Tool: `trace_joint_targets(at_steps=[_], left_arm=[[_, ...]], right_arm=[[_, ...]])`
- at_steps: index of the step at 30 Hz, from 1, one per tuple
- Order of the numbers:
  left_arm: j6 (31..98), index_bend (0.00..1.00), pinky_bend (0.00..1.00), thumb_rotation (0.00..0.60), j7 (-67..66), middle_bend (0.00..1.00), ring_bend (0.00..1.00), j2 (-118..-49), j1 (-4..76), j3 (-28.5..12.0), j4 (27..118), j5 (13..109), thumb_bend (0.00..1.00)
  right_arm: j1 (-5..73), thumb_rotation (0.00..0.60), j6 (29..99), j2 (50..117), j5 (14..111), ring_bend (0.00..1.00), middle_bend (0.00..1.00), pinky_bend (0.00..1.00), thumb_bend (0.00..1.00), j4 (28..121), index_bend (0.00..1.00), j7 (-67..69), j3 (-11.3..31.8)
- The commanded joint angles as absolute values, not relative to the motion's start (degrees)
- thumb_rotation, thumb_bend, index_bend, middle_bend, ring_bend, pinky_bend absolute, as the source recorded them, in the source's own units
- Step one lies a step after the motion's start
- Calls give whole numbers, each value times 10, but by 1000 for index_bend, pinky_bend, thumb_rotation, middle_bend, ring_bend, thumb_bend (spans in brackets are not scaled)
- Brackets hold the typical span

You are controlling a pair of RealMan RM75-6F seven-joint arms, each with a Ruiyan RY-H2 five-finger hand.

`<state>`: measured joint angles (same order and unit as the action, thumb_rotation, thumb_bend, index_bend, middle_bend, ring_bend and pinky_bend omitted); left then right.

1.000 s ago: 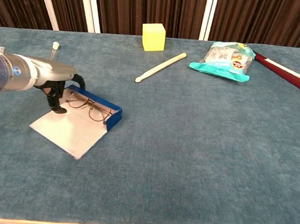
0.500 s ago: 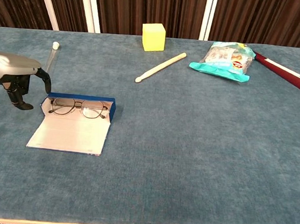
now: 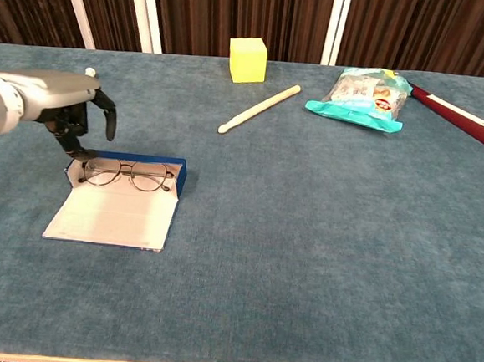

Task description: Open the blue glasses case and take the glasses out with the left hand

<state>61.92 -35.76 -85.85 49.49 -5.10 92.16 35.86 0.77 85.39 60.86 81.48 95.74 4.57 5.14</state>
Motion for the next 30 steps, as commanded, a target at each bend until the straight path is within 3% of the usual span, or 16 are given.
trace_joint_targets(at_steps=[1,30], left_arm=[[623,440,989,600,-369,1000,954,-880,502,-60,906,358,303],[608,466,989,600,-428,1000,958,-938,525,-86,858,300,347]], right_arm=[[8,600,854,608,815,0,0,194,167,957,0,46,52],[9,600,850,607,812,0,0,194,169,958,0,50,52]])
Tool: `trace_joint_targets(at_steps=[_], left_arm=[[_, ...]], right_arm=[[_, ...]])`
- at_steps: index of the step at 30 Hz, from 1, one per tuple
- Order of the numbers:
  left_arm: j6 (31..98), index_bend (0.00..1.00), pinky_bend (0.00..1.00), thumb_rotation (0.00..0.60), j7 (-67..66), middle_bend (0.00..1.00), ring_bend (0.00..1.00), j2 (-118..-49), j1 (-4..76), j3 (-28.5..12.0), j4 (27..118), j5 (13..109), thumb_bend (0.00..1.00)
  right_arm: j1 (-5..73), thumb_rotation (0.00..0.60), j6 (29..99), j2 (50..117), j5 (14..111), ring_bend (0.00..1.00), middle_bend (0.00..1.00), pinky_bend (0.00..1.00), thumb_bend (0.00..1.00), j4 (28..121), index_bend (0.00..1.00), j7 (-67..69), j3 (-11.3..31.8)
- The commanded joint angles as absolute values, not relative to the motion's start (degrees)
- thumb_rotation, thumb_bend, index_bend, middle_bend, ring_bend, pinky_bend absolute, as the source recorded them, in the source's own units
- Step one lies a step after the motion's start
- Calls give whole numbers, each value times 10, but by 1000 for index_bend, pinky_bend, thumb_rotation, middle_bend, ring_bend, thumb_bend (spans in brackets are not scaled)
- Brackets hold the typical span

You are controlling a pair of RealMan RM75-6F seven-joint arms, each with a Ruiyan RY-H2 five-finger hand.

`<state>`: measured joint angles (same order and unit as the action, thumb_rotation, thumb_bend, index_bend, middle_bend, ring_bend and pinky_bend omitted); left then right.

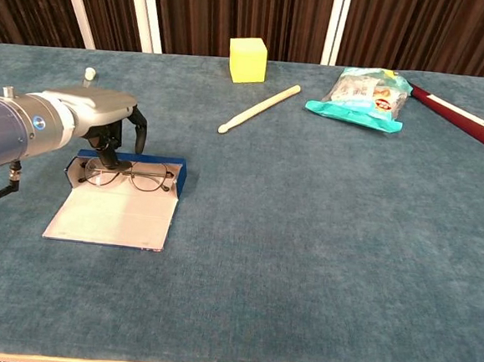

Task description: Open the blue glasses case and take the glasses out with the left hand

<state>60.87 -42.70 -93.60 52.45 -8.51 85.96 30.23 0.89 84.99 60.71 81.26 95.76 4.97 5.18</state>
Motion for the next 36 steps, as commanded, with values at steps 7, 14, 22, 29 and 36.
trace_joint_targets(at_steps=[7,14,22,29,36], left_arm=[[606,495,989,600,-428,1000,959,-941,524,-90,852,296,363],[610,585,997,600,-427,1000,966,-943,522,-91,851,300,375],[634,609,997,600,-426,1000,969,-937,514,-95,846,310,377],[704,614,997,600,-469,1000,971,-946,507,-75,814,354,377],[725,613,997,600,-497,1000,970,-951,490,-35,781,416,377]], right_arm=[[9,600,850,607,812,0,0,194,168,958,0,50,52],[9,600,850,608,813,0,0,194,168,957,0,50,52],[9,600,851,607,813,0,0,194,168,957,0,50,52],[8,600,853,609,815,0,0,194,168,957,0,46,51],[8,600,855,610,816,0,0,194,168,956,0,43,52]])
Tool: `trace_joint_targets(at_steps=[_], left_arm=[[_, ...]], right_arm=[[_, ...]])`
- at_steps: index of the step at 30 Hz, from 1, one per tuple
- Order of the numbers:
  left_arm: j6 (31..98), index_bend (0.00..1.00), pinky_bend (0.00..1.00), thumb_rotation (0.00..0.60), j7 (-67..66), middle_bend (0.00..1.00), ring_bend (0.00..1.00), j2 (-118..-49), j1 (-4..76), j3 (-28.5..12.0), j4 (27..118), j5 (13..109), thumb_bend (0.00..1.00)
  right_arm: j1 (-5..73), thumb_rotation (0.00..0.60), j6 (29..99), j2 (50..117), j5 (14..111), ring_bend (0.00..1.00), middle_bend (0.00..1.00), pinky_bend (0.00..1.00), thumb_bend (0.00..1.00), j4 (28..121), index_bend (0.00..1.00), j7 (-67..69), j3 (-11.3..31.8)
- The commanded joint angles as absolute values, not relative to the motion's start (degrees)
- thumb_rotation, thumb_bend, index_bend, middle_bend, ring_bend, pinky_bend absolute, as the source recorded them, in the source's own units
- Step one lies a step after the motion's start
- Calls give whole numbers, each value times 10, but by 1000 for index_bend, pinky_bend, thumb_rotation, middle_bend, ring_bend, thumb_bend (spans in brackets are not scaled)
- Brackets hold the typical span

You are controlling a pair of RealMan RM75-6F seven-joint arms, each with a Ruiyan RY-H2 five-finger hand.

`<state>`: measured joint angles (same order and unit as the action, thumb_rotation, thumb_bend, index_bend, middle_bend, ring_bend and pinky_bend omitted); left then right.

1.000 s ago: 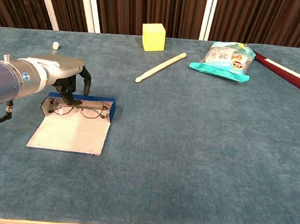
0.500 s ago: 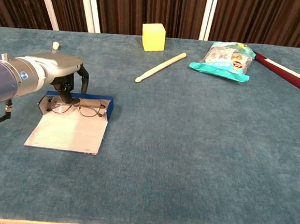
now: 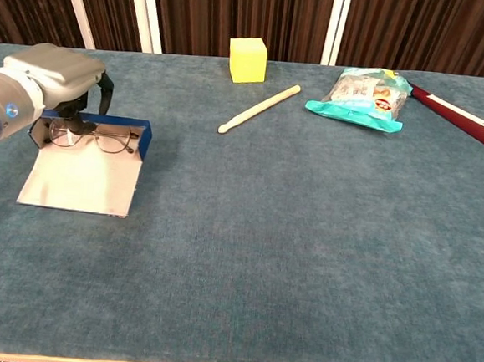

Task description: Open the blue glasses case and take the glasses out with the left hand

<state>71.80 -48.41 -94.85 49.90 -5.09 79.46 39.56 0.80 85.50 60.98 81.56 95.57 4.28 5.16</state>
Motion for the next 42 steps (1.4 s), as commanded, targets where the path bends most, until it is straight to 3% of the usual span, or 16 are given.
trace_joint_targets(at_steps=[1,42], left_arm=[[724,614,997,600,-498,1000,970,-951,488,-32,779,421,378],[713,628,1000,600,-489,1000,974,-947,444,-83,759,486,382]], right_arm=[[8,600,855,610,816,0,0,194,168,956,0,43,52],[7,600,856,610,817,0,0,194,168,956,0,44,52]])
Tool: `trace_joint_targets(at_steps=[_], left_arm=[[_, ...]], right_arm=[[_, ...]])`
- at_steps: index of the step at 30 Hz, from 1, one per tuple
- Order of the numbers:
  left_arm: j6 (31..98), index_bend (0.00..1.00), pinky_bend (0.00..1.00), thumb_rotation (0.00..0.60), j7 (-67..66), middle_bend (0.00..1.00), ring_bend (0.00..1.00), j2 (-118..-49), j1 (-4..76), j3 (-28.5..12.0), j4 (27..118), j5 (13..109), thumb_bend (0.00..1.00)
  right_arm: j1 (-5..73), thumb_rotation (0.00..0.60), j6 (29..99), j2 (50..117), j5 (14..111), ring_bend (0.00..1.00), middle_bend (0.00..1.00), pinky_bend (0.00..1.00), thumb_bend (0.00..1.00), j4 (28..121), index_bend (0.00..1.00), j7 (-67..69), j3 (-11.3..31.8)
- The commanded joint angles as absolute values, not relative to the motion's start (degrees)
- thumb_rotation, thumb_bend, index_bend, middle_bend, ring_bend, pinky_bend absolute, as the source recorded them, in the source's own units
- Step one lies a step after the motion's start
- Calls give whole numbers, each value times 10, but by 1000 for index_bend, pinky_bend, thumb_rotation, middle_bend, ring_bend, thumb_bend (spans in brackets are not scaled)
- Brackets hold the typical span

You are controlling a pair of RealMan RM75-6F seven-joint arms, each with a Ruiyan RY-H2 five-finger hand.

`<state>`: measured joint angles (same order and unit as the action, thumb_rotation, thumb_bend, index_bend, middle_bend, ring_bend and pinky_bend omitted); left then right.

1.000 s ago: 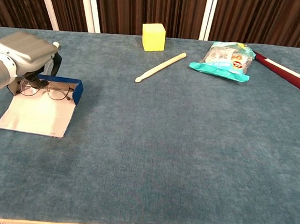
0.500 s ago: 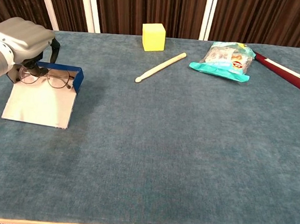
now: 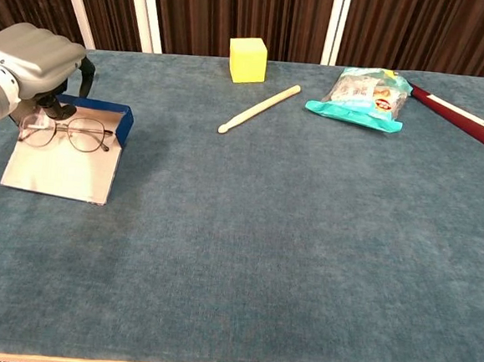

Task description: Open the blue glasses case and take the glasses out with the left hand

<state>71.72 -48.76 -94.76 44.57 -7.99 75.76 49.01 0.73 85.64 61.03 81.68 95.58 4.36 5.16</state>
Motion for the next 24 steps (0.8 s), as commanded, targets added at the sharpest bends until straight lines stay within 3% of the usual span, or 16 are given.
trace_joint_targets(at_steps=[1,12,15,18,24], left_arm=[[712,628,1000,600,-490,1000,974,-948,443,-84,760,484,382],[695,597,1000,600,-492,1000,972,-965,438,-90,741,481,382],[689,479,1000,600,-494,1000,967,-976,440,-98,730,472,352],[687,296,1000,600,-495,1000,964,-981,440,-106,728,465,251],[697,244,1000,600,-487,1000,963,-967,432,-110,747,473,199]], right_arm=[[7,600,856,610,817,0,0,194,168,956,0,44,52],[7,600,857,611,817,0,0,194,168,956,0,43,52],[7,600,858,611,817,0,0,194,168,956,0,43,52],[7,600,858,610,816,0,0,194,168,955,0,43,52],[7,600,859,610,818,0,0,194,169,955,0,45,52]])
